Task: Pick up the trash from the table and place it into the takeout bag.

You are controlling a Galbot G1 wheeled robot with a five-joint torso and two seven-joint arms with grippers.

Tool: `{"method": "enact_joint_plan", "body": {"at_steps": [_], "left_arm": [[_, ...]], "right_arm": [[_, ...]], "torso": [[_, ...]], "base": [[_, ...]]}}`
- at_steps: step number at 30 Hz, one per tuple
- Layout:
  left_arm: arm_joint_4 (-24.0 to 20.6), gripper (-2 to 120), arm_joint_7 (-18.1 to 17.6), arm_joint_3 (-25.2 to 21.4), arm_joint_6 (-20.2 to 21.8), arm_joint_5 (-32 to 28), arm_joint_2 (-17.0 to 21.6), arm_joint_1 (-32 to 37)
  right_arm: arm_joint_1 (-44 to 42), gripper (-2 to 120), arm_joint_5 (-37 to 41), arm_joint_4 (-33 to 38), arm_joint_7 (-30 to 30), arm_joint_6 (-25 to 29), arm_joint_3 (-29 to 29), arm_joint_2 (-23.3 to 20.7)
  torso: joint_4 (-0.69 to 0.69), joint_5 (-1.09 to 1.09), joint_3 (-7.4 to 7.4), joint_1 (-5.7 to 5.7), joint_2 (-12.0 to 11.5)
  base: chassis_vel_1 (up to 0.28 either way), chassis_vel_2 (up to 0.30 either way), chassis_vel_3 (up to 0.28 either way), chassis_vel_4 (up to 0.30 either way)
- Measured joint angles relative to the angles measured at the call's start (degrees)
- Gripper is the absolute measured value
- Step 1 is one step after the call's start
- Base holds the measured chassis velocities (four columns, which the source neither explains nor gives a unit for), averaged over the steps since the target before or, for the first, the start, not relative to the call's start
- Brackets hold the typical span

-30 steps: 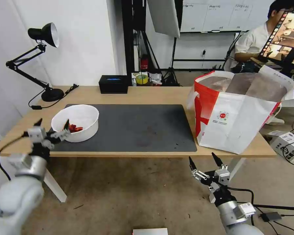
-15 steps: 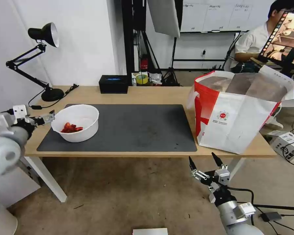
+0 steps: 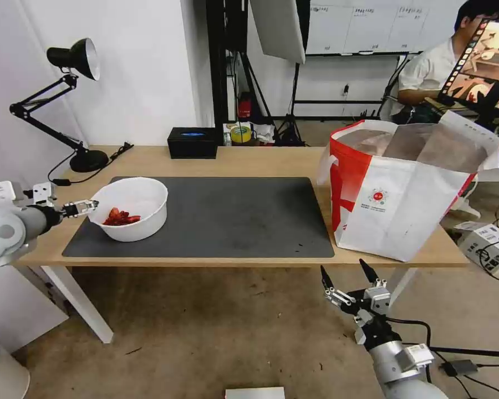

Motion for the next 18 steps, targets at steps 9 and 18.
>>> {"method": "enact_joint_plan", "body": {"at_steps": [9, 18], "left_arm": [[3.6, 100, -1.0, 5.0, 0.9, 0.1, -1.6, -5.5], [6.8, 100, -3.3, 8.2, 3.9, -2.8, -2.5, -9.2]], "right_arm": [[0.0, 100, 0.0, 0.0, 0.0, 0.0, 0.0, 0.0], [0.0, 100, 0.0, 0.0, 0.0, 0.0, 0.0, 0.0]], "torso": [[0.0, 0.0, 0.0, 0.0, 0.0], [0.0, 0.02, -0.01, -0.01, 0.0]], "base": [[0.0, 0.0, 0.0, 0.0], [0.0, 0.0, 0.0, 0.0]]}}
